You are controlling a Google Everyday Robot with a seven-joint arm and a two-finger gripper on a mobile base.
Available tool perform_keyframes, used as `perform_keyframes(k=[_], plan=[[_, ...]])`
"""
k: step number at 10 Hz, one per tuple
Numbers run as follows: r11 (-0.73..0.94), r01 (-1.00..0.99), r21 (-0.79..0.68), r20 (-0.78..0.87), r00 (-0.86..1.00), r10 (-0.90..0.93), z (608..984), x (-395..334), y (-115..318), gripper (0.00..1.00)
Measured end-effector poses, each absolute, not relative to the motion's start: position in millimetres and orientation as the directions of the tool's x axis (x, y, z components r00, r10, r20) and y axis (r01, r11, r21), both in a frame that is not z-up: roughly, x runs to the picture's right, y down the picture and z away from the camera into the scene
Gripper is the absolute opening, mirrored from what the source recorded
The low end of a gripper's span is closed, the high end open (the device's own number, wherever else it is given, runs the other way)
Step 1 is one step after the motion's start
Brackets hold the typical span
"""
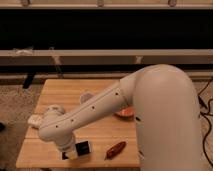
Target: Place the eraser on the white sponge
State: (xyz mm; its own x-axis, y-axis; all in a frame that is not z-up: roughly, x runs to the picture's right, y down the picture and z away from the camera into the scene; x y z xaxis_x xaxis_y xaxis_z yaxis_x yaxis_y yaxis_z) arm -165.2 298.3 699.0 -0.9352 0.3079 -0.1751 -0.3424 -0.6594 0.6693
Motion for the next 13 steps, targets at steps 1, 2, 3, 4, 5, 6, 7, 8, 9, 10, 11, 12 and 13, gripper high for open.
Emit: perform_keyframes(k=[1,2,3,4,5,6,7,8,9,10,11,12,13], plan=[[-0.662,-0.339,0.668,-0.174,-0.936,0.305,703,-168,297,0.7],[-0.664,-0.337,0.667,-0.171,-0.937,0.304,708,-170,297,0.7],[-0.667,-0.334,0.666,-0.166,-0.938,0.304,712,-170,296,0.7],[-0.673,-0.329,0.662,-0.159,-0.94,0.303,716,-170,294,0.7],[-0.678,-0.325,0.659,-0.153,-0.941,0.302,719,-169,293,0.7],[-0.687,-0.319,0.653,-0.142,-0.943,0.302,724,-168,290,0.7],[-0.697,-0.313,0.645,-0.131,-0.944,0.302,729,-167,286,0.7],[-0.705,-0.306,0.641,-0.122,-0.946,0.3,732,-166,283,0.7],[-0.713,-0.283,0.641,-0.109,-0.954,0.281,737,-163,275,0.7],[-0.713,-0.262,0.65,-0.103,-0.96,0.259,739,-159,263,0.7],[-0.707,-0.248,0.663,-0.104,-0.965,0.24,739,-154,249,0.7],[-0.689,-0.239,0.684,-0.114,-0.968,0.223,736,-149,233,0.7],[-0.669,-0.235,0.706,-0.128,-0.97,0.205,734,-144,219,0.7]])
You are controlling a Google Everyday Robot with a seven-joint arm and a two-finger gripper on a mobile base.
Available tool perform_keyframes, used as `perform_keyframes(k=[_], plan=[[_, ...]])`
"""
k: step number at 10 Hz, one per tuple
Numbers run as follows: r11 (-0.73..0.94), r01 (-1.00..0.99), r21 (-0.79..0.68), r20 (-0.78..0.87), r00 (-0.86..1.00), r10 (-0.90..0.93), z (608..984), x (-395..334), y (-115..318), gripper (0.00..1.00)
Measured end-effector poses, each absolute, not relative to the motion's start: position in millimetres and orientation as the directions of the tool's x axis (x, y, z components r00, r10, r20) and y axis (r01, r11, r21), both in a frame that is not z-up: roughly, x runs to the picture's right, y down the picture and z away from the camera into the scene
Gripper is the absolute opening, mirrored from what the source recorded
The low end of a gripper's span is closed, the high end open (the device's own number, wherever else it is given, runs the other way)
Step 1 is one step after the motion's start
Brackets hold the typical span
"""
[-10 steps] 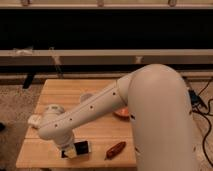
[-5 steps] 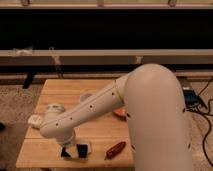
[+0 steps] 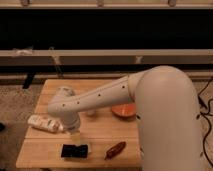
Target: Place the eraser on the white sponge
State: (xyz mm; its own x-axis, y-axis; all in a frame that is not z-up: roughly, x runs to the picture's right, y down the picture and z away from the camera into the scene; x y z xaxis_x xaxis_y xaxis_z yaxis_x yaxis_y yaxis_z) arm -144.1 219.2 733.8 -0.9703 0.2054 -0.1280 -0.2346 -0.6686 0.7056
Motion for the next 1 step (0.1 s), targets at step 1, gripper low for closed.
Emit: perform_keyframes(k=[1], plan=[[-0.656,-0.234,0.718,-0.14,-0.971,0.194,731.7,-141.6,211.0,0.7]])
